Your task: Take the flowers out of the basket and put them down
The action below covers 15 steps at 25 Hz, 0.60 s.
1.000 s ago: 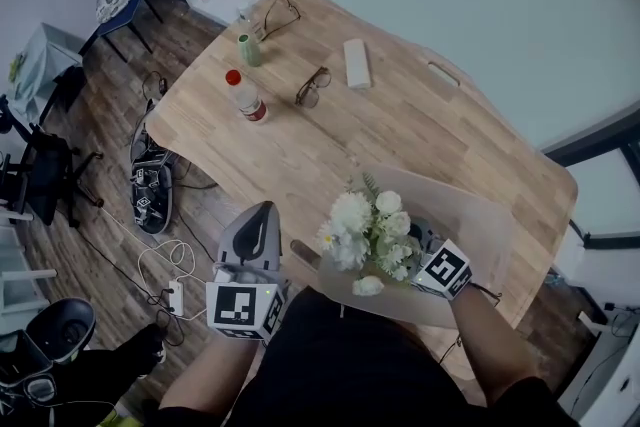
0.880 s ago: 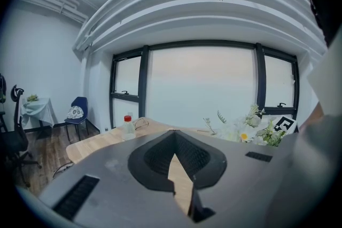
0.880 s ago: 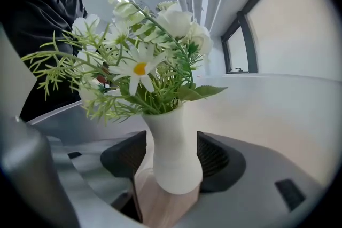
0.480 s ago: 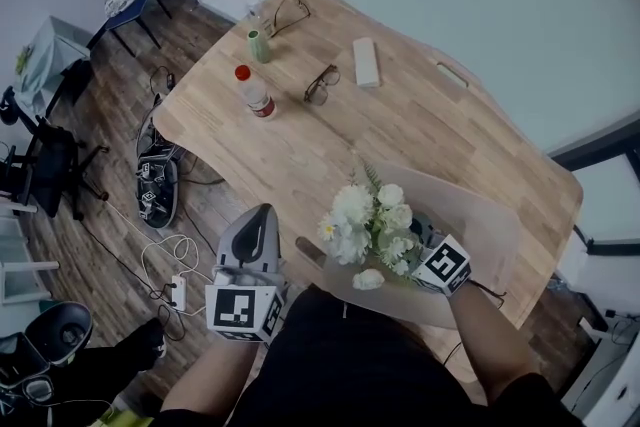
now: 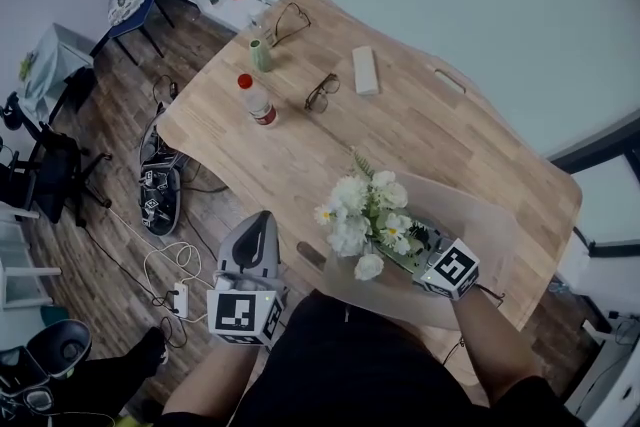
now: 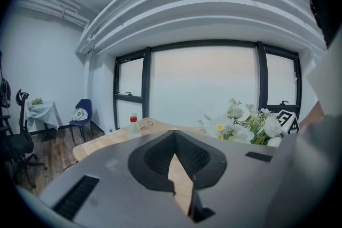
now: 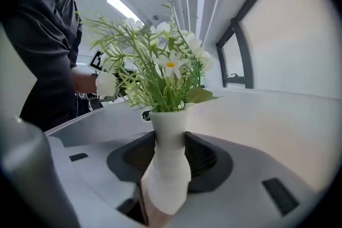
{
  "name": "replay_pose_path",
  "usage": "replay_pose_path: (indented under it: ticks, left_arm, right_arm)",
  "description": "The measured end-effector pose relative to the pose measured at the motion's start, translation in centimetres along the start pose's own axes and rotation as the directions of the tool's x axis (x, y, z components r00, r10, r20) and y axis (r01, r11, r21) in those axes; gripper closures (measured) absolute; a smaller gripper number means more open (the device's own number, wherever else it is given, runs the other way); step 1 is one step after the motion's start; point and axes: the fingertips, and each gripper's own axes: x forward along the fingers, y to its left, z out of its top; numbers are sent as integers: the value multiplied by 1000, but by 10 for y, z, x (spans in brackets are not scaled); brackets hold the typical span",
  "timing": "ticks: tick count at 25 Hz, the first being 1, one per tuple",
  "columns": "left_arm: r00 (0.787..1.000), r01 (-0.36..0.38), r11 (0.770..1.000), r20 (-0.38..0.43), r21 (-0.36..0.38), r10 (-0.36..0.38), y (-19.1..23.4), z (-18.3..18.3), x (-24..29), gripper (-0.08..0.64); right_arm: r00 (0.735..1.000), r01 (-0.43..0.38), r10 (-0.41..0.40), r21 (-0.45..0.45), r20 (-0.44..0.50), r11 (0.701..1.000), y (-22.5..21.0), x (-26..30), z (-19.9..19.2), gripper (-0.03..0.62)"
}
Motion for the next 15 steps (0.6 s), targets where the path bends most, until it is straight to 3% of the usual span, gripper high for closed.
replay_pose_path:
  ticks: [15]
  left_arm:
    - [998,52,998,38,23,-52,-17,20,5,556]
  right_arm:
    - [991,82,-84,24,100,996,-8,-28,29,419]
